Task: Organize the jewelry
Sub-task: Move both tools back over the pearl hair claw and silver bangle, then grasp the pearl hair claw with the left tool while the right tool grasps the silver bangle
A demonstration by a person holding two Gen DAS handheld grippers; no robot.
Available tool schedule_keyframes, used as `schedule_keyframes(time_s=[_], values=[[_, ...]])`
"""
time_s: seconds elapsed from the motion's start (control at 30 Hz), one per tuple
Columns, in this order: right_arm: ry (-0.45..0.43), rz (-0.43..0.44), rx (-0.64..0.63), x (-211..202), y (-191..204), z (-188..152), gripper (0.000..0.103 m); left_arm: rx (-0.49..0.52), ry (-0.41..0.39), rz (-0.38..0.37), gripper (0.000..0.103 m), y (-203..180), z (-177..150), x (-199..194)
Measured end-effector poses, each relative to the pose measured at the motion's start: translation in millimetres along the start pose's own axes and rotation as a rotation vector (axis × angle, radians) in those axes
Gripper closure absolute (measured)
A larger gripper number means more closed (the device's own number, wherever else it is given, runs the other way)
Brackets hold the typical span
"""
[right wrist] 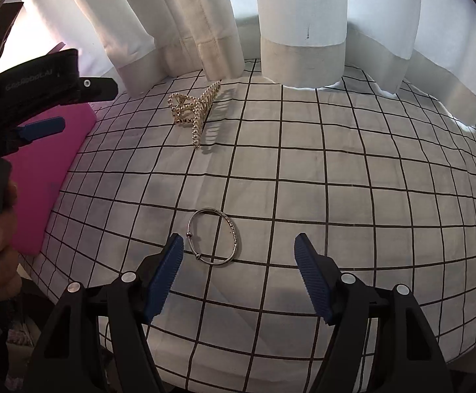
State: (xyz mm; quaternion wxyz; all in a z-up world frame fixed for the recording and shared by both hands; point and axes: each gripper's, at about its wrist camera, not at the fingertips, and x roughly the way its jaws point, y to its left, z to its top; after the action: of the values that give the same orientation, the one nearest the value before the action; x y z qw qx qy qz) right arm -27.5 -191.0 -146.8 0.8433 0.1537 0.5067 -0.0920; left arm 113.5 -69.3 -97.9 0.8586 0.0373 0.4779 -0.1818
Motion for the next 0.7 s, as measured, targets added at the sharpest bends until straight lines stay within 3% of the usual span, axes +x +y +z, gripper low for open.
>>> schedule_keyframes(time_s=[0.2,0.7], values=[[-0.001,-0.038,-0.021,13.6,6.2,-6.7,0.036,0.014,0.054,0.015,0.006,-15.8,-0.7,46.3],[0.019,-0.065,-0.073,31.3,11.6,-10.8,0.036,0.065,0.084,0.051,0.006,-45.1,16.4,94.9]])
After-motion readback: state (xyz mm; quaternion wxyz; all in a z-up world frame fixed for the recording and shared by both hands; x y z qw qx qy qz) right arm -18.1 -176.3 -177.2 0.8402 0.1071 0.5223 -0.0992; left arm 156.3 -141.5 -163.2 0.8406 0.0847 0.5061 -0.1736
